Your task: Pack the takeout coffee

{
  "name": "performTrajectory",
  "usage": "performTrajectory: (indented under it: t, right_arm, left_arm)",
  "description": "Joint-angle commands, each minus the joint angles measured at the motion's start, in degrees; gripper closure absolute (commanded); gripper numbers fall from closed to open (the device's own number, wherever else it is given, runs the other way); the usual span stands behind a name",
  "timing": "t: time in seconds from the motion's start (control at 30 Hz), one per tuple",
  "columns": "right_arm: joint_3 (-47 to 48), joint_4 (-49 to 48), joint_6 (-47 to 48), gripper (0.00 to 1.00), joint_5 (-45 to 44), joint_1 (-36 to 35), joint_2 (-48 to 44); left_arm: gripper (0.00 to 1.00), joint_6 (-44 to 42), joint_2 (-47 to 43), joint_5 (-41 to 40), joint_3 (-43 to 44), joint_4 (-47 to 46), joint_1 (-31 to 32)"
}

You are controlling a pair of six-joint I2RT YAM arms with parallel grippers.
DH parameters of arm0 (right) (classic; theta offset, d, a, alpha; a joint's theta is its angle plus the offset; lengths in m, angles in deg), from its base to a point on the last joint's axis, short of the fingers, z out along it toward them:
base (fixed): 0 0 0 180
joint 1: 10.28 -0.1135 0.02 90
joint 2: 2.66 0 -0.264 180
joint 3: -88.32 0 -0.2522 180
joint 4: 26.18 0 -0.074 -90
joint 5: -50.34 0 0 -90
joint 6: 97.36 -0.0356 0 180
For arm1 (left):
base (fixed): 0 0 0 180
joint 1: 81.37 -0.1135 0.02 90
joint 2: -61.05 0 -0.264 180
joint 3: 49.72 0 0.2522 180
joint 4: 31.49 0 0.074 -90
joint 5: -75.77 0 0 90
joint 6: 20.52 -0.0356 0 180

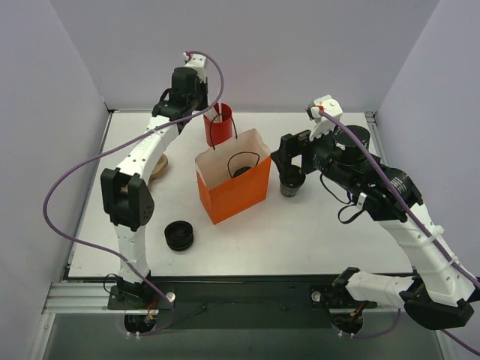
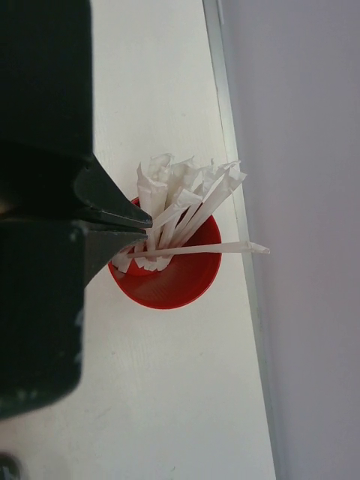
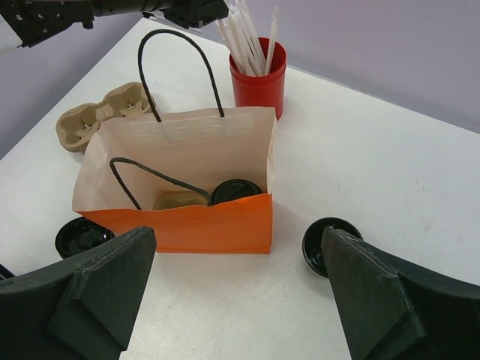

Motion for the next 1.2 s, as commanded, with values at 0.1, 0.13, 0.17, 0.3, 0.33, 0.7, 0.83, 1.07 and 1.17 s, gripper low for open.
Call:
performTrajectory:
  t: [0.1, 0.13, 0.17, 0.3, 0.33, 0.7, 0.83, 1.07, 1.17]
  right_arm:
    - [1.91, -0.34, 1.43, 0.00, -1.54, -0.09, -1.93]
    - [1.39, -0.26, 0.73, 0.00, -1.37, -0.27, -2.63]
    - [0.77, -0.34, 0.20, 0.00, -1.19, -0.27, -2.99]
    - [-1.25, -0.52, -1.12, 0.00, -0.92, -0.27, -5.62]
    - [-1.51, -0.95, -0.95, 0.00, -1.45, -0.10, -5.89]
    - [0.94, -2.28, -1.03, 0.00, -0.84, -0.09, -5.89]
    - [2.08, -2.28, 0.10, 0.00, -0.66, -0.09, -5.28]
    - [4.37, -1.84, 3.00, 0.00, -6.81, -0.01, -3.00]
    - [5.25, -1.31, 2.84, 0.00, -6.73, -0.01, -2.46]
  left_arm:
    - [1.00, 4.25, -9.93, -0.30, 4.34, 3.34, 1.23]
    - [1.00, 4.07, -10.89, -0.48, 4.51, 3.69, 1.41]
    - [1.00, 3.99, -12.73, -1.00, 4.95, 4.74, 1.50]
    - [1.00, 6.26, -18.19, -0.57, 5.22, 5.63, 1.50]
    - [1.00, 6.79, -20.37, -0.05, 5.39, 5.89, 1.50]
    - [1.00, 10.14, -36.20, 10.75, 9.00, 18.02, 1.50]
    - [1.00, 11.89, -46.29, 18.55, -1.16, 12.68, 1.24]
    - [1.00, 18.65, -56.07, 33.16, -20.93, 4.50, 1.24]
    - [1.00, 19.90, -58.19, 32.13, -26.14, 2.29, 1.24]
